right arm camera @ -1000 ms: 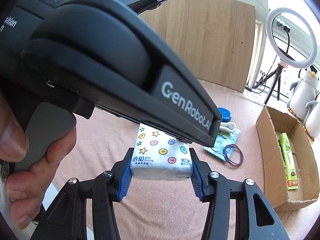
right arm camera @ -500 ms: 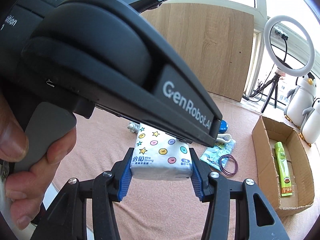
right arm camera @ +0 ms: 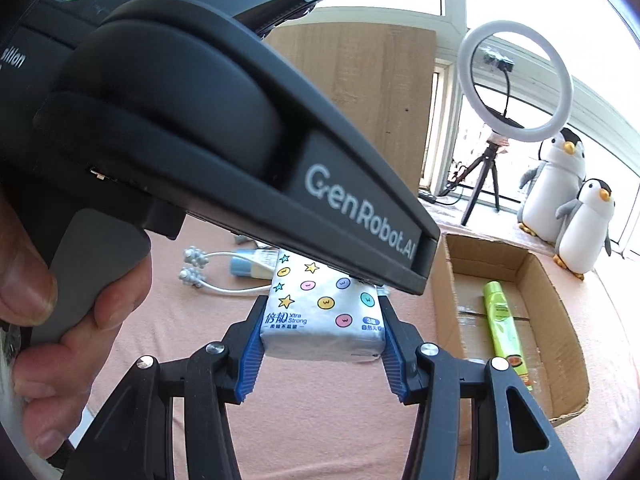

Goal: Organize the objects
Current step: 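Carry the tissue pack with the right tool over the box, then open the right tool to release the tissue pack into the box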

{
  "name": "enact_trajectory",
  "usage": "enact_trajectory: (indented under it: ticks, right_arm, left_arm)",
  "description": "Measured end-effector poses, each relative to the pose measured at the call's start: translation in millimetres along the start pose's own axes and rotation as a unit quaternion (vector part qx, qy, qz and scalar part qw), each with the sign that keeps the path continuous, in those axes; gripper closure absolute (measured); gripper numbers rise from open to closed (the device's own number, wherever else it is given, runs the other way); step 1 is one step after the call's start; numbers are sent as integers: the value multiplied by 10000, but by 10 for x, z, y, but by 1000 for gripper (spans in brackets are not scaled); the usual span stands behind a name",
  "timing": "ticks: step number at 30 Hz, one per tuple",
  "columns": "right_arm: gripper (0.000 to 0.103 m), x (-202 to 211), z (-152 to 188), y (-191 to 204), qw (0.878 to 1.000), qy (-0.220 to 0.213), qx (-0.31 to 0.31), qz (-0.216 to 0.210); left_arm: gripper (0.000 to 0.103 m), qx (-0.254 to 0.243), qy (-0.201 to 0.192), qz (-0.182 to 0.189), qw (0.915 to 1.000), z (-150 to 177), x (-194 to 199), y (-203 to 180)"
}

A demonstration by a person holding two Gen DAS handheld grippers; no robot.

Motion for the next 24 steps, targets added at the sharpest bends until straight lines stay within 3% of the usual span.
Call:
enact_trajectory:
  ticks: [9,16,19,22,24]
  right_arm:
    - [56,30,171,-1040,9958,-2,-378,837]
    - [55,75,289,-1541,9904,19,-564,1261]
    - [52,-15,406,-1641,9878,372,-622,1377]
    - [45,85,404,-1674,9848,343,-732,1535]
    - [43,141,358,-1648,9840,322,-757,1583]
  left_arm:
    - [41,-600,121,590,9964,-307,-695,-1008]
    - [39,-929,181,867,9917,-402,-1068,-1531]
    - [31,-965,231,583,9934,-390,-1218,-1499]
    - [20,-821,151,358,9959,-383,-1159,-1249]
    - [19,-686,112,233,9973,-355,-1054,-991]
Point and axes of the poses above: each gripper's, at about its wrist camera, not at the fingertips, and x roughly against the way its jaws point, y to its left, z to its underside, the point moved 5 cm from there along -x, roughly the way its jaws point, and after that the axes turned 8 degrees about -y, right-handed, at the moved point
